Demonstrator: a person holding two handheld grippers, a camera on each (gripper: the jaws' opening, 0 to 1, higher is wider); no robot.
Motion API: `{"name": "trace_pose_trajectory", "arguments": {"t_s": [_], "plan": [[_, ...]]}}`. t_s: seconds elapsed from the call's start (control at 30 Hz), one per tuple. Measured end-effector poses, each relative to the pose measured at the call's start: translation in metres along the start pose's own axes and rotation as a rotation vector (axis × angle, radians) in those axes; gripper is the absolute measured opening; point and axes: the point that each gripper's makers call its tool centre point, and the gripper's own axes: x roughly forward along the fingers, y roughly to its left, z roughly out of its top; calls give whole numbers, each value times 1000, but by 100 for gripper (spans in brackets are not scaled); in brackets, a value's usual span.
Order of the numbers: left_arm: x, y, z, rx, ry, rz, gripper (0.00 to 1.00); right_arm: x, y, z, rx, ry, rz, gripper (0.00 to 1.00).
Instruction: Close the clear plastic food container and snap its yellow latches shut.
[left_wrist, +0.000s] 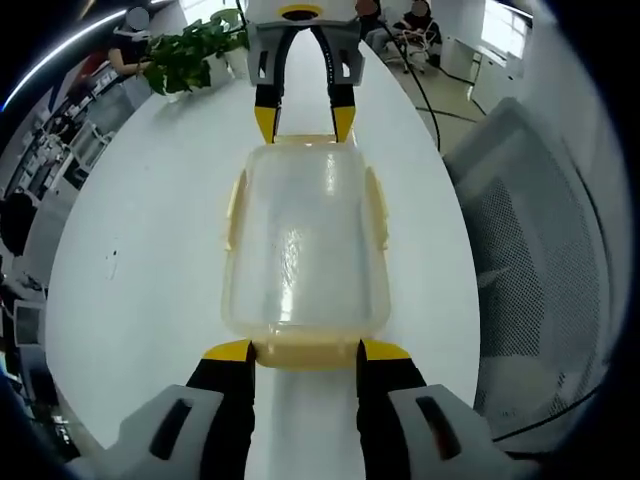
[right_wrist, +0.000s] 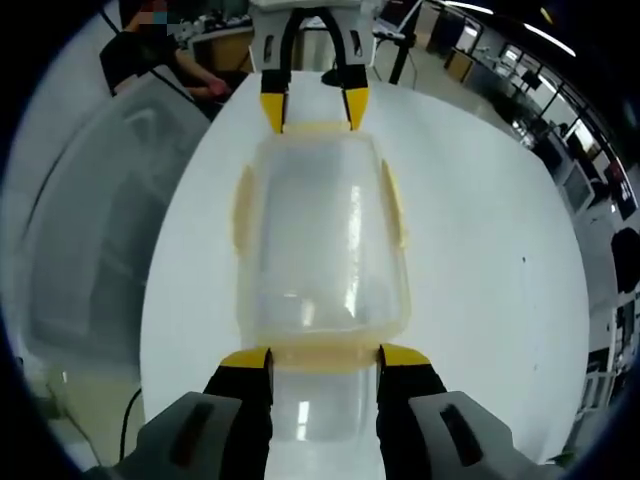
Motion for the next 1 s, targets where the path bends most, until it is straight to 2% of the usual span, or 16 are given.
{"name": "trace_pose_trajectory", "arguments": {"t_s": [1.0], "plan": [[29,4,53,37,-24,-25,38,-21,2,-56,43,25,-10,39]]}}
